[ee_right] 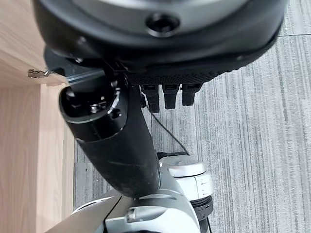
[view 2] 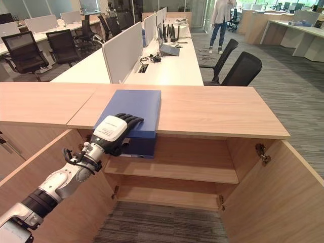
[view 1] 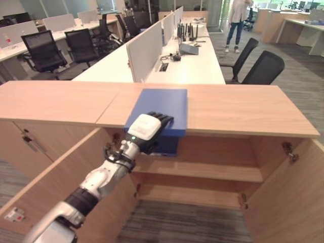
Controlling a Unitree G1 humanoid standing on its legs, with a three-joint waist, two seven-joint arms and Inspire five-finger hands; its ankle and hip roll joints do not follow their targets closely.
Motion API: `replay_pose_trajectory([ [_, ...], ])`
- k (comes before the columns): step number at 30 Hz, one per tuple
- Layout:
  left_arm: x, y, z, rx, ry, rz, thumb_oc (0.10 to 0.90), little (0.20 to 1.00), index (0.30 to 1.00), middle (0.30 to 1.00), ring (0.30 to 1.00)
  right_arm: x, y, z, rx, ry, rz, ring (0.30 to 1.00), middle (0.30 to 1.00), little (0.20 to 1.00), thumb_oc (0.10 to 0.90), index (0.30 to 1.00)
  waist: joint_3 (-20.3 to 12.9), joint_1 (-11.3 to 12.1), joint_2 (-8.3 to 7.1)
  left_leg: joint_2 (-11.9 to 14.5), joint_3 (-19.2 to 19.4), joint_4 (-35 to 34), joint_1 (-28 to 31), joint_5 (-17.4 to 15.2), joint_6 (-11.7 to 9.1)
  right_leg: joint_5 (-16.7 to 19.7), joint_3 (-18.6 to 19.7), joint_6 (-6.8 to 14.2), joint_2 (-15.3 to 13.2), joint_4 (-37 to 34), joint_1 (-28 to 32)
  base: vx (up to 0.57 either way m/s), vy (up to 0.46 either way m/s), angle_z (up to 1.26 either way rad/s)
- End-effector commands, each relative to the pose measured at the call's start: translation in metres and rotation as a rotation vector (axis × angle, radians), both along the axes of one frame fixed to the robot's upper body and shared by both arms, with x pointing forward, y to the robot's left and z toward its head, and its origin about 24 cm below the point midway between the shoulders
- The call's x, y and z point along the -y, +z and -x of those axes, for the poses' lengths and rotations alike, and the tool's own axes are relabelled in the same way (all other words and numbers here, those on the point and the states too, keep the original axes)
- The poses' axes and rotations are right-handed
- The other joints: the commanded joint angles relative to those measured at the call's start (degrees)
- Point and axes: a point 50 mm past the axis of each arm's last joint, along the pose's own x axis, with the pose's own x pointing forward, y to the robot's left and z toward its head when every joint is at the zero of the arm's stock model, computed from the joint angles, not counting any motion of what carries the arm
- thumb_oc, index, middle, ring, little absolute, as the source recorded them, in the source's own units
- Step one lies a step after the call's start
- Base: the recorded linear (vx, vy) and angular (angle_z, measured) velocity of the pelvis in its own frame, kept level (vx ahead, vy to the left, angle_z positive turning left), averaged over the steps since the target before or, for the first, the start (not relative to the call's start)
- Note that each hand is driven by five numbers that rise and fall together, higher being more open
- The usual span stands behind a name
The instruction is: Put the empty folder in the office cabinet
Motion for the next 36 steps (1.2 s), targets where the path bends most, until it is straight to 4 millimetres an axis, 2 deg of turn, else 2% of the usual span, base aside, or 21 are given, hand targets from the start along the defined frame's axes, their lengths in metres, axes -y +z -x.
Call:
replay_pose_trajectory([
  [1,-0.003,0.091,-0.035,0.372,0.026,-0.051,0.800,0.900,0.900,0.900,0.900,0.005,0.001,-0.006,-0.023,0.040,0.032,0.900,0.900,0.900,0.800,0.900,0.04,-1.27,0.00,0.01,-1.95,-0.10,1.46,-6.85,-0.72,-5.85,-0.32,5.54,-2.93,0.41,2.26,0.00,0.000,0.00],
  [15,-0.010,0.083,-0.043,0.378,0.104,-0.080,0.800,0.900,0.900,0.900,0.900,0.007,0.002,-0.008,-0.021,0.050,0.047,0.900,0.900,0.900,0.800,0.900,0.05,-1.55,0.09,0.06,-1.77,-0.10,1.87,-7.02,-0.75,-6.01,-0.19,5.48,-2.94,0.41,2.51,0.00,0.000,0.00],
  [25,-0.031,0.061,-0.053,0.286,0.230,-0.148,0.800,0.900,0.900,0.900,0.900,0.007,0.002,-0.011,-0.005,0.056,0.047,0.900,0.900,0.900,0.800,0.900,0.02,-1.84,-0.11,0.11,-1.47,-0.10,1.95,-7.01,-0.75,-6.03,-0.10,5.51,-2.90,0.41,2.56,0.00,0.000,0.00],
  [26,-0.031,0.060,-0.053,0.286,0.230,-0.148,0.733,0.799,0.799,0.799,0.799,0.007,0.002,-0.011,-0.005,0.056,0.047,0.900,0.900,0.900,0.800,0.900,0.01,-1.81,-0.11,0.10,-1.46,-0.10,1.95,-7.01,-0.75,-6.02,-0.08,5.51,-2.90,0.41,2.55,0.00,0.000,0.00],
  [28,-0.037,0.051,-0.056,0.235,0.265,-0.154,0.400,0.300,0.300,0.300,0.300,0.007,0.002,-0.013,0.002,0.053,0.045,0.900,0.900,0.900,0.800,0.900,0.03,-1.89,-0.13,0.14,-1.30,-0.10,1.95,-6.97,-0.77,-5.98,-0.01,5.51,-2.90,0.41,2.47,0.00,0.000,0.00],
  [33,-0.045,0.033,-0.058,0.123,0.327,-0.115,0.400,0.300,0.300,0.300,0.300,0.006,0.002,-0.015,0.017,0.040,0.041,0.900,0.900,0.900,0.800,0.900,0.08,-2.13,-0.16,0.10,-1.12,-0.10,2.08,-6.93,-0.80,-5.91,0.04,5.48,-2.84,0.41,2.44,0.00,0.000,0.00],
  [36,-0.060,0.019,-0.055,0.063,0.398,-0.092,0.400,0.300,0.300,0.300,0.300,0.003,0.001,-0.017,0.028,0.041,0.030,0.900,0.900,0.900,0.800,0.900,0.06,-2.27,-0.24,0.18,-0.84,-0.10,2.15,-6.92,-0.86,-5.92,0.13,5.46,-2.79,0.41,2.42,0.00,0.000,0.00],
])
